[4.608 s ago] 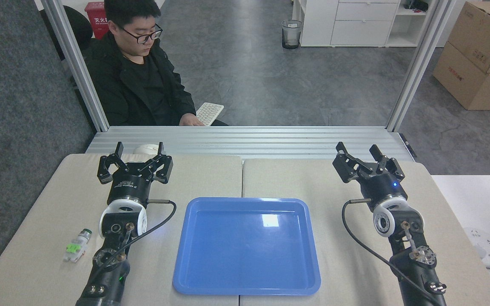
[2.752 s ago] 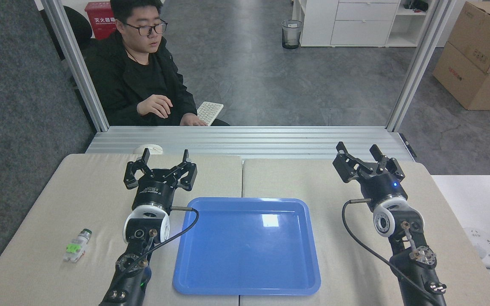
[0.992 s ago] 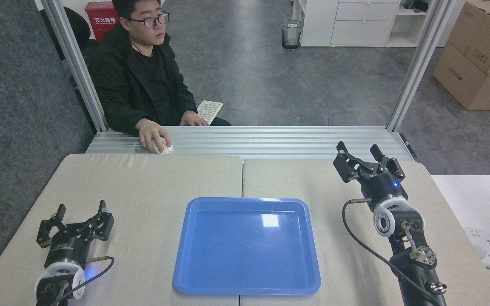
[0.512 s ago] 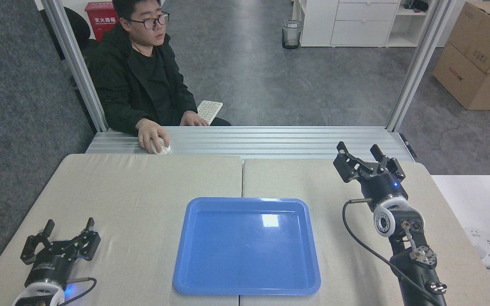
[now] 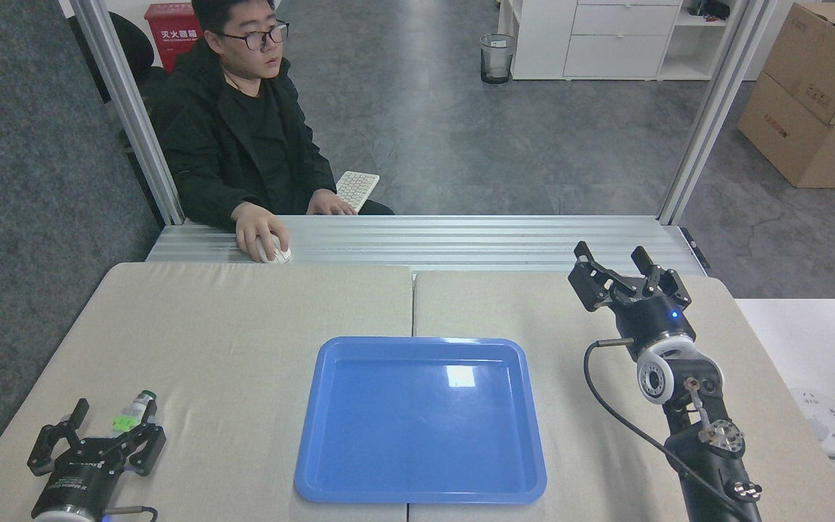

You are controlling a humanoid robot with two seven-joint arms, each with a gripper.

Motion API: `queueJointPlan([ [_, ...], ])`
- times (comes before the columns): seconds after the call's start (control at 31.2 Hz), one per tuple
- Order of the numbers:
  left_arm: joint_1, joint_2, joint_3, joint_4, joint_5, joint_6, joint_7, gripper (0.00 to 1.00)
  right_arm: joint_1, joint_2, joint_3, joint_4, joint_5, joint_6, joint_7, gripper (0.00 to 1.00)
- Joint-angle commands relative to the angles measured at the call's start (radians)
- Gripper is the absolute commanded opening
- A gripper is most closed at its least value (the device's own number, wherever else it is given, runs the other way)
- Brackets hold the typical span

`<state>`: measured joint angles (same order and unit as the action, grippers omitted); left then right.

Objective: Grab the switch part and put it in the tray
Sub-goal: 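Close the left gripper on the green switch part, then lift the switch part and carry it over the blue tray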

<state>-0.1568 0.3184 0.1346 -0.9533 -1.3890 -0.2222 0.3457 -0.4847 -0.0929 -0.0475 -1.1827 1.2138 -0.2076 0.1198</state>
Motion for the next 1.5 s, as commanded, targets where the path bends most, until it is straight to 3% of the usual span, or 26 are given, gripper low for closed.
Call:
queueJointPlan([
  [0.0,0.011,0.011,-0.047,0.036,-0.015,-0.023,0.004,1.0,0.0,-0.001,0.0,0.0,0.001,0.001,0.0,1.0],
  [0.32,-0.012,0.013,-0.061,0.156,-0.015,-0.022,0.004,1.0,0.0,-0.001,0.0,0.0,0.001,0.001,0.0,1.0],
  [0.61,-0.014,0.011,-0.061,0.171,-0.019,-0.019,0.004,0.96,0.0,-0.001,0.0,0.0,0.0,0.001,-0.002,1.0],
  [0.7,-0.015,0.01,-0.061,0.174,-0.021,-0.017,0.004,0.83,0.0,-0.001,0.0,0.0,0.0,0.001,-0.002,1.0],
  [0.8,-0.018,0.011,-0.07,0.186,-0.022,-0.017,0.004,0.49,0.0,-0.001,0.0,0.0,0.0,0.001,-0.002,1.0],
  [0.83,-0.02,0.011,-0.085,0.186,-0.022,-0.017,0.004,0.43,0.0,-0.001,0.0,0.0,0.0,0.001,-0.002,1.0],
  [1.02,-0.023,0.014,-0.112,0.183,-0.021,-0.022,0.004,0.11,0.0,-0.001,0.0,0.0,0.0,0.001,0.0,1.0],
  [1.12,-0.021,0.011,-0.112,0.165,-0.012,-0.026,0.009,0.0,0.0,-0.001,0.0,0.0,0.0,0.001,-0.002,1.0],
  [1.22,-0.015,0.011,-0.093,0.061,-0.002,-0.054,0.016,0.0,0.0,-0.001,0.0,0.0,0.0,0.001,-0.002,1.0],
  [1.34,0.008,0.014,-0.027,-0.25,-0.004,-0.117,0.021,0.0,0.0,-0.001,0.0,0.0,0.0,0.001,0.0,1.0],
  [1.47,-0.023,0.008,-0.032,-0.471,-0.007,-0.118,-0.01,0.0,0.0,0.001,0.0,0.0,0.0,0.001,0.0,1.0],
])
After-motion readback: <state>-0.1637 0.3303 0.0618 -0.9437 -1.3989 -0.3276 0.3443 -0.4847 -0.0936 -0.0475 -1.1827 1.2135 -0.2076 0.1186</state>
